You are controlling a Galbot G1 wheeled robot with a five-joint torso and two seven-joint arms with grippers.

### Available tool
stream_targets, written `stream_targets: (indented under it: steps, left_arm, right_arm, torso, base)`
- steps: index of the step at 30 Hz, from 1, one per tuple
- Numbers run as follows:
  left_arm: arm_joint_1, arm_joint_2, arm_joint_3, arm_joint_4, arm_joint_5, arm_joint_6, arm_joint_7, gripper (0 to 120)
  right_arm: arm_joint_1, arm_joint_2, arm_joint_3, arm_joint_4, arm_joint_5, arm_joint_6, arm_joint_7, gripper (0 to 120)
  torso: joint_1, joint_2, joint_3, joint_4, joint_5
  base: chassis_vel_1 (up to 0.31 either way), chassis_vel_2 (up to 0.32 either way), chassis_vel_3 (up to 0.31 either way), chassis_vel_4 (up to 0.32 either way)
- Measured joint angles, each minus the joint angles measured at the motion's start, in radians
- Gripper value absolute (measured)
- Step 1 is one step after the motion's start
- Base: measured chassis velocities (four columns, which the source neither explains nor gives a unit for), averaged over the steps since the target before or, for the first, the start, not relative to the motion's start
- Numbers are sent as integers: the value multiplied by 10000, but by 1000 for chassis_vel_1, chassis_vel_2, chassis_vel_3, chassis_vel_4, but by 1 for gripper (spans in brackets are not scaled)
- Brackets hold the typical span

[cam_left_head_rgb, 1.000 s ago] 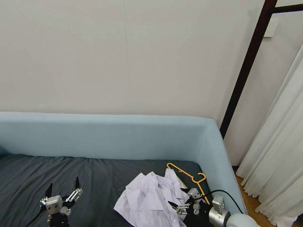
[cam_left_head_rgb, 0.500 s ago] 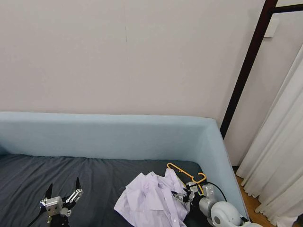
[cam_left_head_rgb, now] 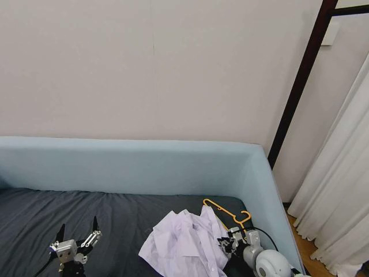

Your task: Pick up the clothes from the sofa and hang them on the clothes hanger.

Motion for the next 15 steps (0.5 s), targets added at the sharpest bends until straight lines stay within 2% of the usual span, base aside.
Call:
stream_targets:
  steps: [2,4,7,9,13,15]
  left_arm:
    - [-22,5,6,20,-7,0,-2,100]
    - [-33,4,18,29,-8,0,-3,100]
    - [-40,-5,41,40,-8,0,-4,100]
    - [-40,-4,41,40,-8,0,-4,100]
    - [-35,7,23,33,-8,0,-10,100]
    - [-28,7,16,28,-8,0,-13,100]
  right_arm:
    - [-13,-15,9,35,0,-47,30,19]
    - [-23,-16,14,47,0,-70,44,22]
    - [-59,-2,43,35,1,-130,87,36]
    - [-65,1,55,21,1,-147,96,39]
    - [-73,19,110,-61,4,-245,82,58]
    - [-71,35,116,-92,3,-265,65,61]
  torso:
    - [0,0,0,0,0]
    - [0,0,0,0,0]
    - [0,-1,0,0,0]
    - [0,0,0,0,0]
    - [0,0,0,0,0]
    - [0,0,0,0,0]
  base:
    - [0,0,0,0]
    - [0,0,0,0]
    - [0,0,0,0]
    - [0,0,0,0]
    - [0,0,0,0]
    - [0,0,0,0]
